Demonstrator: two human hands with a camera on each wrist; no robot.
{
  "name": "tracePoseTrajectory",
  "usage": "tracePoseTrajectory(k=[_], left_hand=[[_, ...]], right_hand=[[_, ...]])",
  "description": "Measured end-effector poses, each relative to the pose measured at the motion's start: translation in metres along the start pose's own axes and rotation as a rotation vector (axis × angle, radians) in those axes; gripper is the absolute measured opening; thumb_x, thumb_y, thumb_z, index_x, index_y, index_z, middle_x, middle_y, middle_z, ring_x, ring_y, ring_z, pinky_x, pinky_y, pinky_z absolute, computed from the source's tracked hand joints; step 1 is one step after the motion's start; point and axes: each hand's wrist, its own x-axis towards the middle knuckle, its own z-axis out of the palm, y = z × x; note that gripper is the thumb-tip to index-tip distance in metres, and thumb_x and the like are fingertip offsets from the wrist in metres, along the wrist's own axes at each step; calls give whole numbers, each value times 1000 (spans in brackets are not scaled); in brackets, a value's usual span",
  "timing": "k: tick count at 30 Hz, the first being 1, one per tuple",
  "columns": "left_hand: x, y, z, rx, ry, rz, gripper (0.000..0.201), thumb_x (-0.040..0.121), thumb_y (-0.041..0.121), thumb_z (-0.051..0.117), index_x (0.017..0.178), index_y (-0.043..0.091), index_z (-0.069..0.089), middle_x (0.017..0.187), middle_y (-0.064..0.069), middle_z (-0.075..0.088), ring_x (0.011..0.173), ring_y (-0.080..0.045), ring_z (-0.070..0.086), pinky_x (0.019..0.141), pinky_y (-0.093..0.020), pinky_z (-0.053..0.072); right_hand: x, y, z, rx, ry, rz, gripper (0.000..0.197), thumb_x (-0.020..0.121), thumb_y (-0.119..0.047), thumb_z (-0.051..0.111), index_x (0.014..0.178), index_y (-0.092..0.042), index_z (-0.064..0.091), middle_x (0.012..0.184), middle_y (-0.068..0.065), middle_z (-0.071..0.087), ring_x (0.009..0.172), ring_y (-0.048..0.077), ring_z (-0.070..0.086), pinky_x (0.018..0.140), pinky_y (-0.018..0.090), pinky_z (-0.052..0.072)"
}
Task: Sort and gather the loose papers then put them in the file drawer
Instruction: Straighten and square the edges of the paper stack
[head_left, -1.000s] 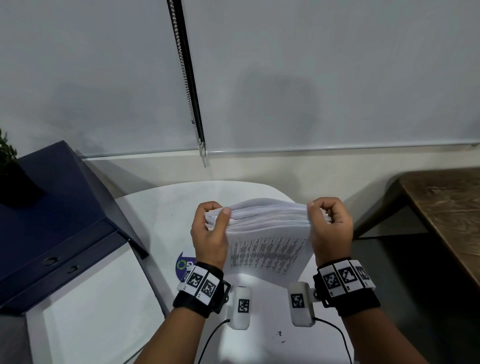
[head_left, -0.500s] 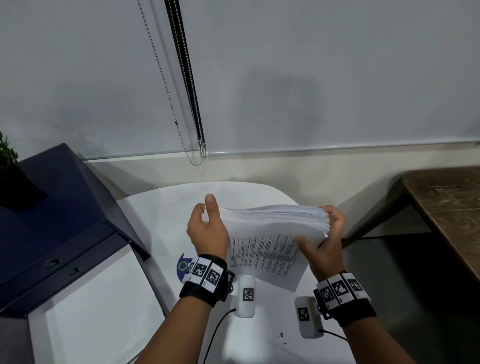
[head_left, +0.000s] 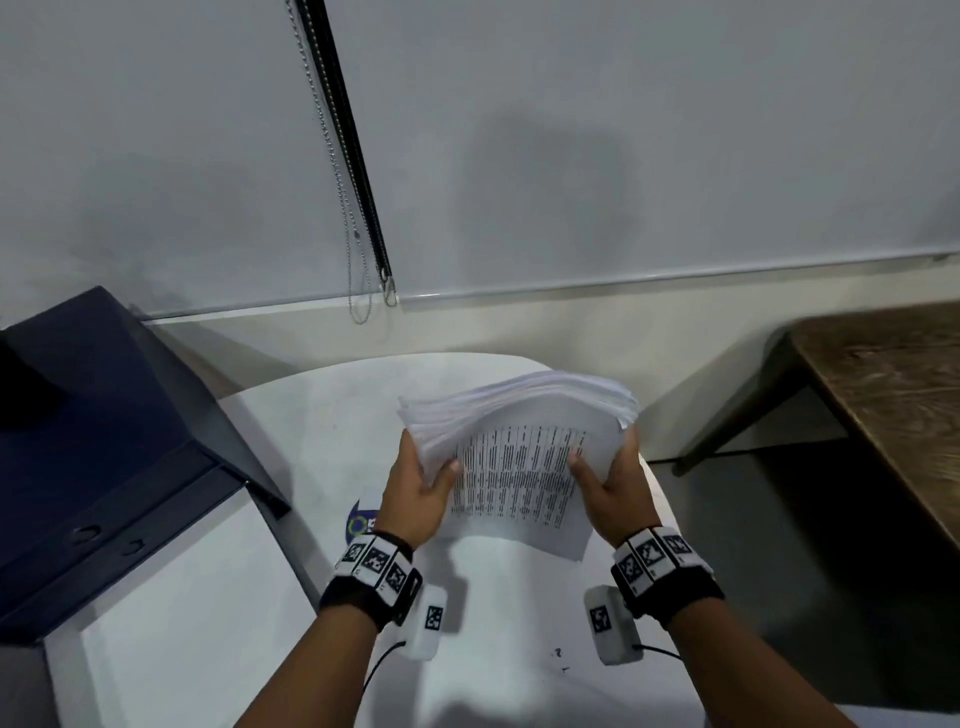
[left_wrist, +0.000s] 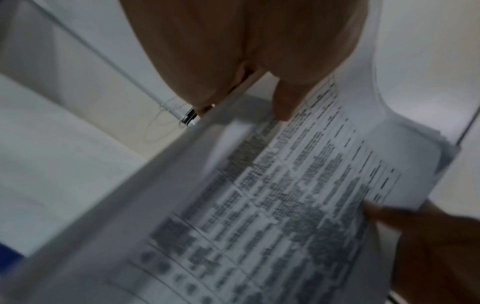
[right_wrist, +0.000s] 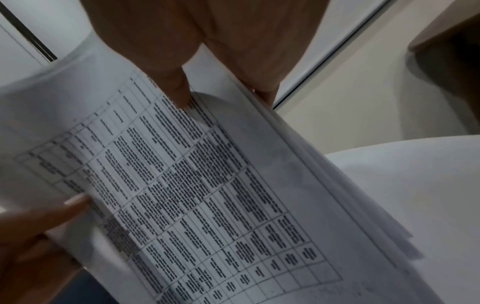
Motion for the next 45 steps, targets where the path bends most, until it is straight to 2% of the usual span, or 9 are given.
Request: tracePoseTrajectory(k=[4, 8, 15, 26, 29, 32, 36, 40, 45], left_hand=[[-2, 13, 24, -53, 123, -32, 31, 99, 7, 50, 118, 23, 32, 110, 18, 53, 98, 9, 56, 91, -22, 46], [-16, 16, 29, -208, 187, -62, 46, 99, 3, 49, 132, 22, 24, 113, 24, 46, 100, 16, 50, 80, 3, 36], [-13, -3, 6, -272, 231, -63, 52, 76, 6, 51, 125, 16, 38, 102, 13, 63, 88, 11, 62, 80, -13, 47], [0, -18, 3, -345, 198, -130, 71, 56, 14, 57, 126, 10, 48, 103, -2, 66, 95, -14, 61, 82, -35, 49], [7, -15, 7, -376, 216, -167, 78, 53, 22, 59, 129, 9, 48, 107, -8, 65, 100, -24, 60, 85, -37, 50], [12, -15, 12, -317, 235, -146, 80, 55, 23, 59, 133, 10, 42, 111, -10, 64, 98, -24, 60, 87, -39, 49], [9, -19, 23, -315, 251, -137, 68, 68, 9, 55, 134, 10, 39, 109, 0, 63, 92, 5, 62, 81, -10, 46], [8, -12, 29, -346, 256, -82, 54, 78, 10, 51, 125, 35, 43, 113, 17, 60, 99, 14, 59, 84, -3, 40], [11, -14, 14, -370, 230, -6, 60, 71, 16, 61, 128, 24, 48, 114, 3, 64, 105, -12, 60, 90, -31, 46]], right_hand=[[3, -9, 8, -26, 61, -37, 58, 93, -19, 61, 142, -4, 33, 105, -1, 62, 96, 22, 65, 87, 43, 54], [-6, -11, 16, 34, 94, -55, 42, 94, -11, 59, 129, -11, 37, 101, -23, 53, 89, -23, 55, 80, 3, 41], [-17, 8, 21, 90, 27, -20, 60, 89, 4, 59, 126, -25, 22, 113, -26, 42, 98, -32, 45, 78, -6, 36], [-3, 22, 17, 159, 19, -61, 77, 72, -4, 59, 124, -55, 37, 114, -26, 60, 111, 7, 59, 90, 31, 52], [2, 22, 19, 212, -7, -47, 71, 72, -5, 59, 129, -40, 38, 111, -30, 61, 109, 1, 60, 88, 24, 52], [7, 15, 21, 214, 9, -73, 75, 71, -1, 56, 120, -55, 37, 111, -31, 57, 108, -5, 57, 88, 22, 50], [8, 12, 29, 242, 4, -105, 56, 80, 3, 54, 120, -30, 35, 111, -21, 51, 99, -22, 52, 79, 2, 43], [11, 7, 35, 199, -10, -120, 41, 88, -7, 51, 112, -36, 36, 108, -19, 50, 96, -20, 51, 77, 1, 41], [11, 8, 19, 202, -27, -97, 54, 80, -13, 60, 123, -38, 38, 110, -21, 58, 103, -9, 58, 83, 11, 47]])
